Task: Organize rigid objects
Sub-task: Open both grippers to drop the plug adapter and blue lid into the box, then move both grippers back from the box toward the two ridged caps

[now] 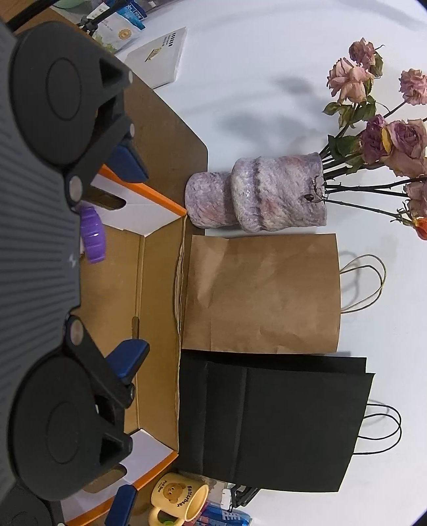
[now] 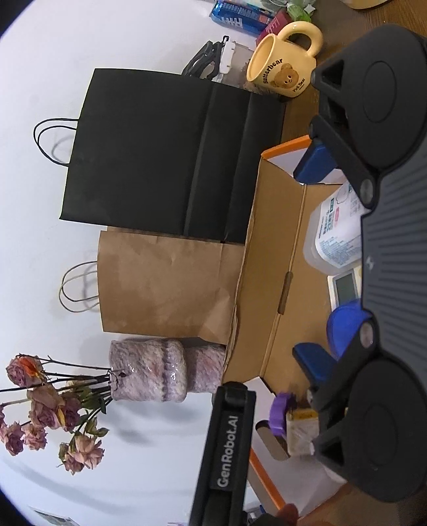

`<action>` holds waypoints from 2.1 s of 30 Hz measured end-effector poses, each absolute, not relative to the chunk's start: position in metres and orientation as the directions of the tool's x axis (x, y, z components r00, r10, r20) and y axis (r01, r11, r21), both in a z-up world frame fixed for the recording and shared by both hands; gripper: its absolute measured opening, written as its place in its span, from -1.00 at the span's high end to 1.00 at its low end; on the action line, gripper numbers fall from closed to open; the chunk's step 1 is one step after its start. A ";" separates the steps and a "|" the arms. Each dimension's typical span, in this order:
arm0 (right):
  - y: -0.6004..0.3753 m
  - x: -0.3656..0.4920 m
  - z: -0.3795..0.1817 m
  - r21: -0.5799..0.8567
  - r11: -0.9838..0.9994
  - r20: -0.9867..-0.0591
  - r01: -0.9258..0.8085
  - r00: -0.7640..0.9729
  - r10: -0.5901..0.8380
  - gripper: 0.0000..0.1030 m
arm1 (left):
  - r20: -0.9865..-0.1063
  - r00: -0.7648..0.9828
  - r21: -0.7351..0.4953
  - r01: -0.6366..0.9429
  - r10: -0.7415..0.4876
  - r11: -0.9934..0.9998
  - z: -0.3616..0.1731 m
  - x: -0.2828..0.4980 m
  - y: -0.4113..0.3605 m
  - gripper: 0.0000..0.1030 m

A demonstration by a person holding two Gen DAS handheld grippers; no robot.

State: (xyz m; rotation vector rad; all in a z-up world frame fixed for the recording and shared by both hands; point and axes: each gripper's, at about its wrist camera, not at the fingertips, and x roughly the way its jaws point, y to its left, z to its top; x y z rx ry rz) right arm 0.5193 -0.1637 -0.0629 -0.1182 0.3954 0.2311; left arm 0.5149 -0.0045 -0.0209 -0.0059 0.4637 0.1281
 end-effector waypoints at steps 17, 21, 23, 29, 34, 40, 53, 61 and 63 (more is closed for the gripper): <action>-0.164 0.516 -0.062 -0.065 0.968 -0.390 -0.242 0.899 0.199 -1.00 | -0.442 0.889 0.019 -0.127 0.122 0.992 -0.019 0.511 -0.005 -1.00; -0.166 0.515 -0.061 -0.061 0.970 -0.389 -0.237 0.900 0.195 -1.00 | -0.440 0.890 0.019 -0.129 0.124 0.991 -0.018 0.509 -0.004 -1.00; -0.167 0.514 -0.061 -0.059 0.971 -0.389 -0.233 0.901 0.192 -1.00 | -0.438 0.890 0.018 -0.130 0.125 0.991 -0.017 0.507 -0.004 -1.00; -0.170 0.510 -0.059 -0.047 0.976 -0.383 -0.215 0.906 0.181 -1.00 | -0.430 0.894 0.018 -0.133 0.128 0.991 -0.015 0.501 -0.004 -1.00; -0.171 0.505 -0.057 -0.046 0.977 -0.379 -0.207 0.909 0.175 -1.00 | -0.421 0.899 0.015 -0.131 0.125 0.991 -0.012 0.494 -0.004 -1.00; -0.174 0.494 -0.055 -0.042 0.979 -0.373 -0.197 0.912 0.168 -1.00 | -0.413 0.903 0.007 -0.129 0.120 0.992 -0.008 0.482 -0.003 -1.00; -0.176 0.453 -0.052 -0.019 0.980 -0.365 -0.197 0.914 0.176 -1.00 | -0.420 0.900 -0.003 -0.127 0.114 0.992 -0.006 0.442 0.002 -1.00; -0.177 0.418 -0.052 -0.008 0.981 -0.364 -0.192 0.915 0.176 -1.00 | -0.413 0.904 -0.001 -0.120 0.109 0.993 -0.004 0.411 0.005 -1.00; -0.179 0.409 -0.052 -0.003 0.981 -0.363 -0.191 0.915 0.177 -1.00 | -0.416 0.903 -0.003 -0.115 0.104 0.993 -0.004 0.403 0.006 -1.00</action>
